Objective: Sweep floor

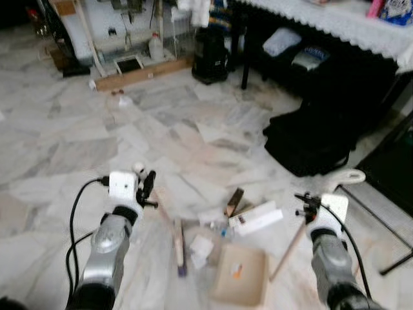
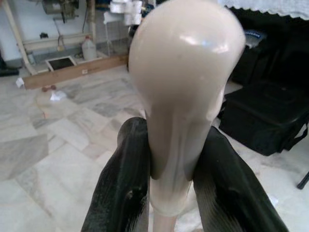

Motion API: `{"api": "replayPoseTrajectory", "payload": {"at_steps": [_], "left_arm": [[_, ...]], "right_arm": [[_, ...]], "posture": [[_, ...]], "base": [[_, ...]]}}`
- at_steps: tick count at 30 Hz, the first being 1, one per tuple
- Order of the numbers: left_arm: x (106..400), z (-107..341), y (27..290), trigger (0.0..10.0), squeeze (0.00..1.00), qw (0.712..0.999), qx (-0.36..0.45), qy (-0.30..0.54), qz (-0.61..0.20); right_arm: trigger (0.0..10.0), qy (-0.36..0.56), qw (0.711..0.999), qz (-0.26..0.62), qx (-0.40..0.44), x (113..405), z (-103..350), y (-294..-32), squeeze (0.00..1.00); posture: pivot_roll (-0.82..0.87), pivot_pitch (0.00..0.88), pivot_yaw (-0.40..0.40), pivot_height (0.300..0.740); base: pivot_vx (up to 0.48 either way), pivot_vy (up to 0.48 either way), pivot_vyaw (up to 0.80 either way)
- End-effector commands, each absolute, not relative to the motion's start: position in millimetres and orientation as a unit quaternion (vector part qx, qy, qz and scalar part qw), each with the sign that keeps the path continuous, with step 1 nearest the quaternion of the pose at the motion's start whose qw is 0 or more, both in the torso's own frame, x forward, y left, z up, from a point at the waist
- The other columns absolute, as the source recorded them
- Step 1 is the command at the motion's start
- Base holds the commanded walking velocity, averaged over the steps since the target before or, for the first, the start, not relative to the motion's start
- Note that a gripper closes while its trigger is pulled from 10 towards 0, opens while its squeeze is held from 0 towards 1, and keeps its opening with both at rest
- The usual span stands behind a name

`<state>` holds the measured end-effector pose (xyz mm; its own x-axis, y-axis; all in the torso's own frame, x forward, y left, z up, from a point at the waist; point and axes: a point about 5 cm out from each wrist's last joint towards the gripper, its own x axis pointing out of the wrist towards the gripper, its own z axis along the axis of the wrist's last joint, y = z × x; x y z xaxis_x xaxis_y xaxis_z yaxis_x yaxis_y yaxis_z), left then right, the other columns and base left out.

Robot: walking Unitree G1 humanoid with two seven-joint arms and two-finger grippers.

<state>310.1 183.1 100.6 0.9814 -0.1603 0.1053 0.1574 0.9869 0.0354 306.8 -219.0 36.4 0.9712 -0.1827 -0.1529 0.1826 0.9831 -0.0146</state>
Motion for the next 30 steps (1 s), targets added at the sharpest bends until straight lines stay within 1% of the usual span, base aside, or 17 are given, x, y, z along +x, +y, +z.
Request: {"api": "replayPoseTrajectory", "payload": {"at_steps": [1, 12, 20, 30], "left_arm": [[312, 113, 183, 10.0, 0.00, 0.993, 0.020, -0.084, -0.081], [314, 117, 184, 10.0, 0.00, 0.992, 0.024, -0.094, -0.081], [318, 124, 180, 10.0, 0.00, 0.989, 0.034, -0.104, -0.099], [318, 128, 175, 10.0, 0.00, 0.986, 0.040, -0.109, -0.120]], "right_arm": [[10.0, 0.065, 0.993, -0.097, 0.004, 307, 40, -222, 0.00], [10.0, 0.067, 0.993, -0.096, -0.002, 305, 38, -223, 0.00], [10.0, 0.094, 0.991, -0.080, -0.053, 299, 29, -221, 0.00], [10.0, 0.099, 0.988, -0.089, -0.075, 298, 28, -222, 0.00]], "posture": [[0.03, 0.072, 0.015, 0.740], [0.03, 0.080, 0.015, 0.740], [0.03, 0.094, 0.018, 0.740], [0.04, 0.110, 0.026, 0.740]], "base": [[0.000, 0.000, 0.00], [0.000, 0.000, 0.00], [0.000, 0.000, 0.00], [0.000, 0.000, 0.00]]}}
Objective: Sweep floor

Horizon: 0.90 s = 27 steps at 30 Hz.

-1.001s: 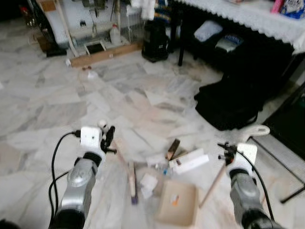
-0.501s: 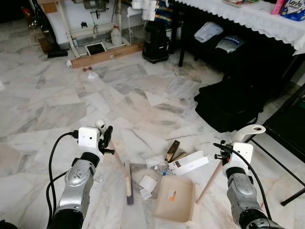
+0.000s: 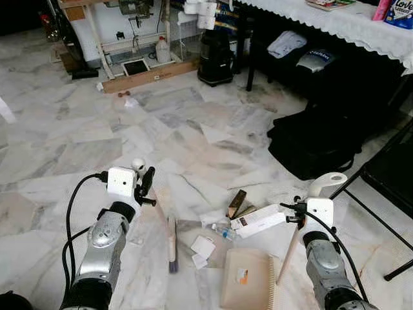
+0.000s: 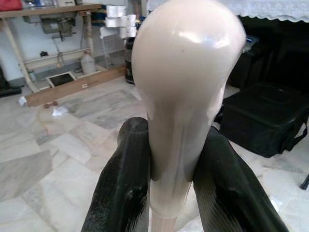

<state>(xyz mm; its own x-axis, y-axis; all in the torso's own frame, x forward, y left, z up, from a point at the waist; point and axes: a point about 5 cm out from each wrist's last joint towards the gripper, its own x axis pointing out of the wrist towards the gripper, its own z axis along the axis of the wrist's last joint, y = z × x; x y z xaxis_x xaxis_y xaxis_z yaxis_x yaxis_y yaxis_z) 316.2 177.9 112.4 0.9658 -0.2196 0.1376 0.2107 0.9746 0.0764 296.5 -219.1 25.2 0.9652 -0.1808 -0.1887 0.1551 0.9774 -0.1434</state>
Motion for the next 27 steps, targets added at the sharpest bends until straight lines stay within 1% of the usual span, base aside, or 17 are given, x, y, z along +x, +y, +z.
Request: {"api": "replayPoseTrajectory", "payload": {"at_steps": [1, 15, 21, 27], "left_arm": [[318, 128, 174, 10.0, 0.00, 0.986, 0.041, -0.108, -0.123], [319, 135, 164, 10.0, 0.00, 0.977, 0.058, -0.108, -0.175], [319, 141, 164, 10.0, 0.00, 0.974, 0.064, -0.113, -0.186], [315, 145, 165, 10.0, 0.00, 0.972, 0.066, -0.116, -0.194]], "right_arm": [[10.0, 0.098, 0.988, -0.092, -0.077, 299, 28, -222, 0.00], [10.0, 0.072, 0.989, -0.095, -0.088, 307, 37, -213, 0.00], [10.0, 0.048, 0.989, -0.096, -0.103, 313, 46, -211, 0.00], [10.0, 0.027, 0.986, -0.091, -0.137, 317, 54, -209, 0.00]], "posture": [[0.04, 0.110, 0.026, 0.740], [0.06, 0.159, 0.038, 0.740], [0.07, 0.172, 0.044, 0.740], [0.09, 0.184, 0.045, 0.740]], "base": [[0.000, 0.000, 0.00], [0.000, 0.000, 0.00], [0.000, 0.000, 0.00], [0.000, 0.000, 0.00]]}}
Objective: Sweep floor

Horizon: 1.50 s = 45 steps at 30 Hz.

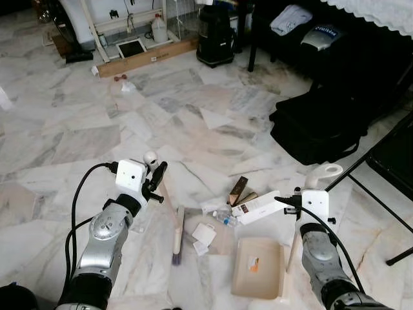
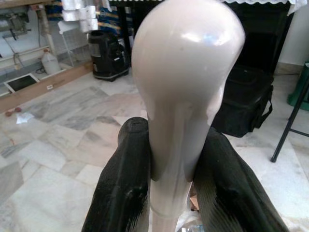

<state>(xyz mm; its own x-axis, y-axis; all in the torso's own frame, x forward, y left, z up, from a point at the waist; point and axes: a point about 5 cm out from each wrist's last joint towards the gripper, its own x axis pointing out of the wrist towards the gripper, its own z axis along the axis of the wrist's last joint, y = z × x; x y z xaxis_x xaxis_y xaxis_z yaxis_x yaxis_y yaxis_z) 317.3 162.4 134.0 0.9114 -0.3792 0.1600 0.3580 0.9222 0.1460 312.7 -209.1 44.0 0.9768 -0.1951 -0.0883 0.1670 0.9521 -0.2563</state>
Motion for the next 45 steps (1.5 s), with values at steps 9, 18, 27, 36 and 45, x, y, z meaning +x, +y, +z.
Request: {"api": "replayPoseTrajectory", "payload": {"at_steps": [9, 18, 27, 36, 45], "left_arm": [[312, 150, 164, 10.0, 0.00, 0.971, 0.067, -0.119, -0.197], [310, 153, 163, 10.0, 0.00, 0.968, 0.079, -0.115, -0.206], [307, 163, 150, 10.0, 0.00, 0.960, 0.059, -0.104, -0.253], [307, 176, 152, 10.0, 0.00, 0.961, 0.028, -0.107, -0.254], [313, 188, 164, 10.0, 0.00, 0.965, 0.041, -0.113, -0.234]], "right_arm": [[10.0, 0.005, 0.980, -0.119, -0.157, 320, 61, -211, 0.00], [10.0, 0.005, 0.975, -0.116, -0.188, 312, 51, -202, 0.00], [10.0, 0.006, 0.975, -0.122, -0.184, 308, 47, -199, 0.00], [10.0, 0.000, 0.976, -0.115, -0.186, 304, 42, -186, 0.00], [10.0, 0.004, 0.973, -0.111, -0.201, 300, 37, -183, 0.00]], "posture": [[0.10, 0.191, 0.047, 0.740], [0.11, 0.208, 0.045, 0.740], [0.14, 0.220, 0.048, 0.740], [0.16, 0.233, 0.061, 0.740], [0.16, 0.245, 0.067, 0.740]], "base": [[0.000, 0.000, 0.00], [0.000, 0.000, 0.00], [0.000, 0.000, 0.00], [0.000, 0.000, 0.00], [0.000, 0.000, 0.00]]}}
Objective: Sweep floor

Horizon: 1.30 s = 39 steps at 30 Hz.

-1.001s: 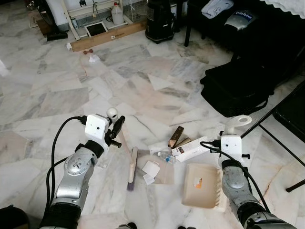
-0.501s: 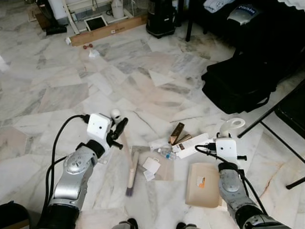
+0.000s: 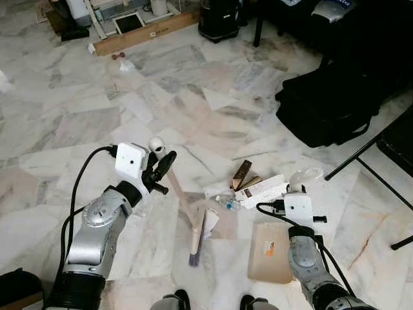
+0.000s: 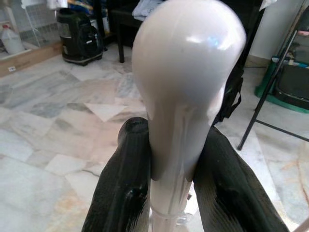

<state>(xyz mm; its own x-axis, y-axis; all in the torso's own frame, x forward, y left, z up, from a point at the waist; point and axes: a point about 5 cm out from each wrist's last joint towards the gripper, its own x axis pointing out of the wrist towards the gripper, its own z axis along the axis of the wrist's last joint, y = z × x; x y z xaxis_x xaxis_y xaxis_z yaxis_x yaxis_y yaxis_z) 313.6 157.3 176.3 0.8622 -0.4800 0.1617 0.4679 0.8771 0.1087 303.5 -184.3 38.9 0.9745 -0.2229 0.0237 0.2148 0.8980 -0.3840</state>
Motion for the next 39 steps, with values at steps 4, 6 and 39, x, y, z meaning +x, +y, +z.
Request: {"api": "replayPoseTrajectory", "payload": {"at_steps": [4, 6, 39], "left_arm": [[314, 197, 169, 10.0, 0.00, 0.964, 0.049, -0.124, -0.229], [315, 201, 174, 10.0, 0.00, 0.965, 0.055, -0.130, -0.221], [320, 150, 167, 10.0, 0.00, 0.948, -0.112, -0.034, -0.296]], "right_arm": [[10.0, 0.008, 0.973, -0.112, -0.203, 298, 35, -184, 0.00], [10.0, 0.008, 0.973, -0.113, -0.204, 297, 34, -183, 0.00], [10.0, 0.002, 0.970, -0.122, -0.209, 297, 37, -191, 0.00]], "posture": [[0.17, 0.251, 0.070, 0.740], [0.17, 0.258, 0.071, 0.740], [0.14, 0.256, 0.076, 0.740]], "base": [[0.000, 0.000, 0.00], [0.000, 0.000, 0.00], [0.000, 0.000, 0.00]]}}
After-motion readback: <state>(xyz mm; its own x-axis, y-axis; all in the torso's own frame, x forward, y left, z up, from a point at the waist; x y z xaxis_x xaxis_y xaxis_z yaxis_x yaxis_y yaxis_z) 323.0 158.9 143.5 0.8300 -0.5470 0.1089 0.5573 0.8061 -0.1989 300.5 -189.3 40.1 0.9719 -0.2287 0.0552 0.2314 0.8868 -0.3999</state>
